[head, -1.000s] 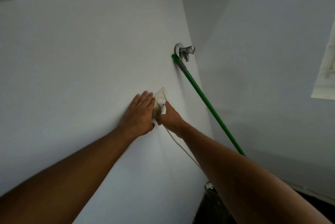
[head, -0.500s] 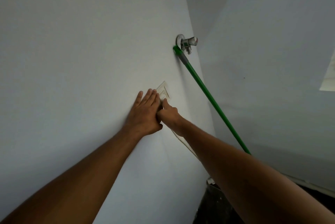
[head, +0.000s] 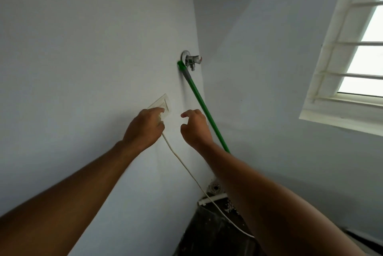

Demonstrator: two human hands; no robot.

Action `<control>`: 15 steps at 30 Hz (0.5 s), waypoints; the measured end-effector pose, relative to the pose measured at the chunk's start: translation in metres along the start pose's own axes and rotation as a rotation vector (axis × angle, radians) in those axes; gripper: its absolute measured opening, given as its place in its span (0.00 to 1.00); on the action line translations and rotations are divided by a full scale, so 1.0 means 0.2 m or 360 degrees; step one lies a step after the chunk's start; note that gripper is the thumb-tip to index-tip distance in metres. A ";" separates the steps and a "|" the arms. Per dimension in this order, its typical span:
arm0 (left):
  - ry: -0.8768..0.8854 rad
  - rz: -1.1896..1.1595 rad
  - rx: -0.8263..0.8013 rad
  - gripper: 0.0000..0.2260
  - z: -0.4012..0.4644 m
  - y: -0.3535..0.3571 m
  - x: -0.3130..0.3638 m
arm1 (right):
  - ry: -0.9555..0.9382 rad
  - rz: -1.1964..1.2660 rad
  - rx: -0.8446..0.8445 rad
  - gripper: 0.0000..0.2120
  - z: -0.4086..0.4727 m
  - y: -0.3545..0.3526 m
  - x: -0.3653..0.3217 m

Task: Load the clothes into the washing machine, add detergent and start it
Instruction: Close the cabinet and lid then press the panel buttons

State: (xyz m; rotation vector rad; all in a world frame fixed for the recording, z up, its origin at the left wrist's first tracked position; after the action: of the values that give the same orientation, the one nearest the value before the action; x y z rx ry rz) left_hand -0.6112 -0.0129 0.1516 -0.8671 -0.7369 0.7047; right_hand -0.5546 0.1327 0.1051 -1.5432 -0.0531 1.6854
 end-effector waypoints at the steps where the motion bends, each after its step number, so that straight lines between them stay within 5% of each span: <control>1: -0.0009 -0.0043 0.0012 0.20 -0.02 -0.03 0.05 | -0.0018 -0.0042 0.0012 0.20 -0.02 -0.03 -0.01; 15: 0.0190 -0.0403 0.0209 0.15 -0.38 -0.36 0.57 | -0.0214 -0.0611 0.0226 0.21 -0.43 -0.68 -0.20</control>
State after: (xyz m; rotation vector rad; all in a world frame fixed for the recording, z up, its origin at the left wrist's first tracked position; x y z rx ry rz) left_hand -0.4711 0.0127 0.2109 -0.6755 -0.6711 0.4661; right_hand -0.4135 0.1567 0.1892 -1.2225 -0.2765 1.4490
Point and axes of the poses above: each hand's wrist, its own z-axis towards the middle knuckle, its own y-axis out of the palm, x = y × z, the point moved 6 cm from there along z, towards the middle knuckle, and after that the axes turned 7 degrees about x, right-handed, at the moved point
